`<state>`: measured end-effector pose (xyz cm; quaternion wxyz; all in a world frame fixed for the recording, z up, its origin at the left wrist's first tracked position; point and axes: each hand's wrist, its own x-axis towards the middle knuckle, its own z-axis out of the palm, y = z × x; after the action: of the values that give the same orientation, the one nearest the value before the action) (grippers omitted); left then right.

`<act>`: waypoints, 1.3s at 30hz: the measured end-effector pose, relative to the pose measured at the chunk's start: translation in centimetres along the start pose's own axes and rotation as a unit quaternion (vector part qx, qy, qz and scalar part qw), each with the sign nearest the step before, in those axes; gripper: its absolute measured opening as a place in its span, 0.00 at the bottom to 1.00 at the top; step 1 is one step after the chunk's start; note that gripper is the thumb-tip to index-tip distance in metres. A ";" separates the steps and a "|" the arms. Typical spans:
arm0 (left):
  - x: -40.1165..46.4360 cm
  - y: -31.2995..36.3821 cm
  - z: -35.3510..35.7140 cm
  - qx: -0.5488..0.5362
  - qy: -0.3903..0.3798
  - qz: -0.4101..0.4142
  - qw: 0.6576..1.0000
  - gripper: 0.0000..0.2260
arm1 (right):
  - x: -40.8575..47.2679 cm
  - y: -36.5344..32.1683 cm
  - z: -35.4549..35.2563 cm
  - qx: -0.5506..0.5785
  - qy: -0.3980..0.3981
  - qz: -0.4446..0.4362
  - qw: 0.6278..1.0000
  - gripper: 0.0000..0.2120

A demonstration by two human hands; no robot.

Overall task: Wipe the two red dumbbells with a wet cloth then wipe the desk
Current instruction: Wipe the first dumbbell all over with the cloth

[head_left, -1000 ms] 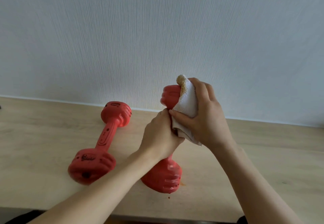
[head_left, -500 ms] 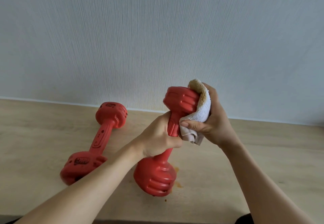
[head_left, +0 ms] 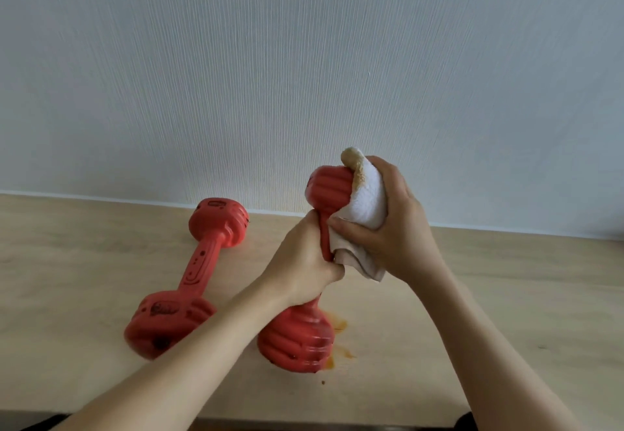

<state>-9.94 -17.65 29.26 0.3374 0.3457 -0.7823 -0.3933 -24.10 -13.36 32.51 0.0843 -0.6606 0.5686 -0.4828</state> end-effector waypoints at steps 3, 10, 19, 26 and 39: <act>0.3 -0.2 -0.2 -0.067 -0.057 0.023 0.996 0.17 | 0.0 1.3 -0.5 0.073 -0.032 -0.002 0.997 0.41; 0.2 0.2 -0.3 -0.246 -0.207 -0.010 0.947 0.15 | -0.3 2.6 -1.2 0.152 -0.069 0.027 0.986 0.44; -0.4 2.0 0.0 0.282 0.007 -0.026 0.959 0.22 | -0.2 0.5 -0.9 0.002 -0.005 0.033 0.999 0.37; 0.1 -0.1 -0.1 -0.019 -0.032 -0.036 0.999 0.12 | 0.1 1.1 -0.2 0.072 -0.038 0.028 0.996 0.40; 1.1 0.1 -0.6 -0.100 -0.203 -0.058 0.972 0.12 | -0.3 2.8 -1.4 0.139 -0.054 0.091 0.985 0.40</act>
<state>-10.04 -18.70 29.86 0.1811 0.2684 -0.7697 -0.5502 -27.01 -13.50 31.21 0.2496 -0.6130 0.5486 -0.5109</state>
